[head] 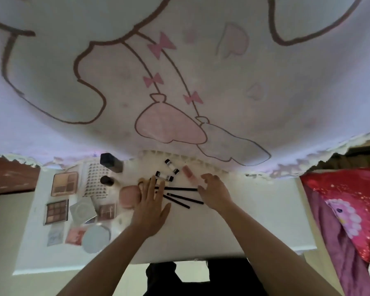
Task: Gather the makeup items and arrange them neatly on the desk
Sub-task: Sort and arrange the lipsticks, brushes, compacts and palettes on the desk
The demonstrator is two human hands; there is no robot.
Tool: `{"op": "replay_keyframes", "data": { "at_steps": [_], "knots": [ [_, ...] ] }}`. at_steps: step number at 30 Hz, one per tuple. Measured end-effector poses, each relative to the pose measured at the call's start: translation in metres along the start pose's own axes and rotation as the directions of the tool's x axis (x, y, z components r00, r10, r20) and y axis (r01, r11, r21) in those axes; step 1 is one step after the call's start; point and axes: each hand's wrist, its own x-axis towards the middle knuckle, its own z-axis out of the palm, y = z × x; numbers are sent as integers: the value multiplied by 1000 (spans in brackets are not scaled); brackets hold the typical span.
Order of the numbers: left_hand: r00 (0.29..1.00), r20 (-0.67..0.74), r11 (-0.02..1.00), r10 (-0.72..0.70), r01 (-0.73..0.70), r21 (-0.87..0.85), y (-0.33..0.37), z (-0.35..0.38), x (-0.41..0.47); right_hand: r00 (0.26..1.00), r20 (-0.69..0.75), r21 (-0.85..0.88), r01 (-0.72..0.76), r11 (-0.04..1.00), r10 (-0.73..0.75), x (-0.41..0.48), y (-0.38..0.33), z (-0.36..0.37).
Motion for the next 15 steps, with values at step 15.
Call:
{"op": "replay_keyframes", "data": {
  "at_steps": [15],
  "knots": [
    [964,219,988,-152,144,52,45,1,22,978,102,-114,195,974,-184,54,31,5]
  ]
}}
